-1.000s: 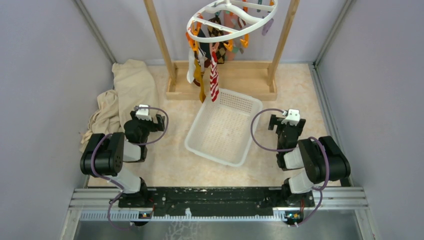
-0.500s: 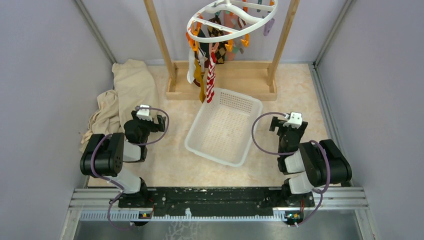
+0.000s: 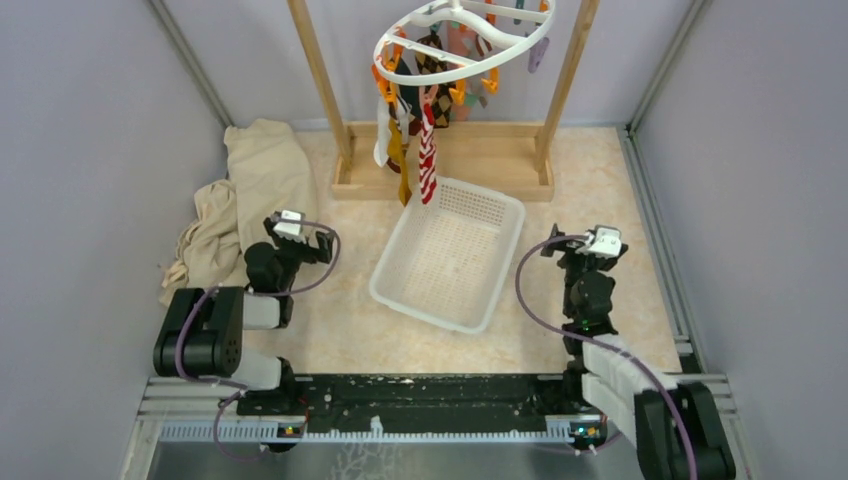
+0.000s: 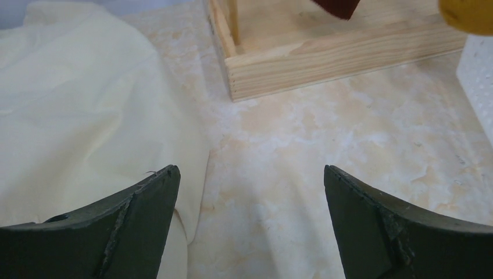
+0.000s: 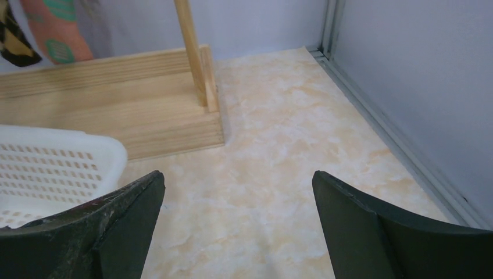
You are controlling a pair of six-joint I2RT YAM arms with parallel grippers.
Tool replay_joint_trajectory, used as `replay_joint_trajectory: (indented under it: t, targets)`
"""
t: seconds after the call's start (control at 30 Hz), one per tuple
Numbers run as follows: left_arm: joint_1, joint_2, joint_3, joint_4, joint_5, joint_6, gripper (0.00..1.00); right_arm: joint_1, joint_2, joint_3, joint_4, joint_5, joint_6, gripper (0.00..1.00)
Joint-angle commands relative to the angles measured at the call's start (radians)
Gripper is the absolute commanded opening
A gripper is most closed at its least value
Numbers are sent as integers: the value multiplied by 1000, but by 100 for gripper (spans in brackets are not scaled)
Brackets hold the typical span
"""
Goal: Remove the socks clipped to the hanger
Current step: Move the bin to the center of the board.
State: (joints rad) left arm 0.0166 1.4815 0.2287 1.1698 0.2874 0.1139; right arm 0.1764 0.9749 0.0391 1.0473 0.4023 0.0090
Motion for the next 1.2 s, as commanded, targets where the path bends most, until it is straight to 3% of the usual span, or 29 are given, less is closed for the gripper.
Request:
replay_joint_trajectory:
  t: [0.0,0.1,0.17,0.3,0.4,0.5,0.57,0.67,0.73,0.97,1.07,1.17]
  targets:
    - [-59,-100,0,-80,10,39,99,14,-226,98,-400,-106,108,98]
    - [-138,-219,29,-252,-24,49,99,14,-343,158,-592,-182,244,98]
    - [-194,-307,30,-303,-52,49,99,14,-370,253,-757,-313,280,98]
    - [-286,-485,76,-491,-74,9,99,15,-316,453,-1034,-435,411,98]
    - [-315,-593,185,-672,-56,-98,99,15,-247,602,-1247,-518,422,98]
    - [-316,-674,298,-848,-82,-280,99,14,-204,662,-1305,-579,466,99]
    - [-315,-699,358,-938,-14,-344,99,12,-184,668,-1349,-593,535,99]
    - [-316,-705,407,-973,57,-448,99,9,-133,678,-1327,-760,551,99]
    - [-316,-681,470,-1097,24,-525,99,10,-98,689,-1343,-813,548,98]
    - [-309,-554,523,-1309,50,-656,99,57,-88,733,-1526,-635,475,98]
    - [-303,-552,449,-1246,114,-707,99,87,-81,736,-1560,-573,475,97]
    - [-303,-580,391,-1154,170,-716,99,99,-65,725,-1545,-547,496,88]
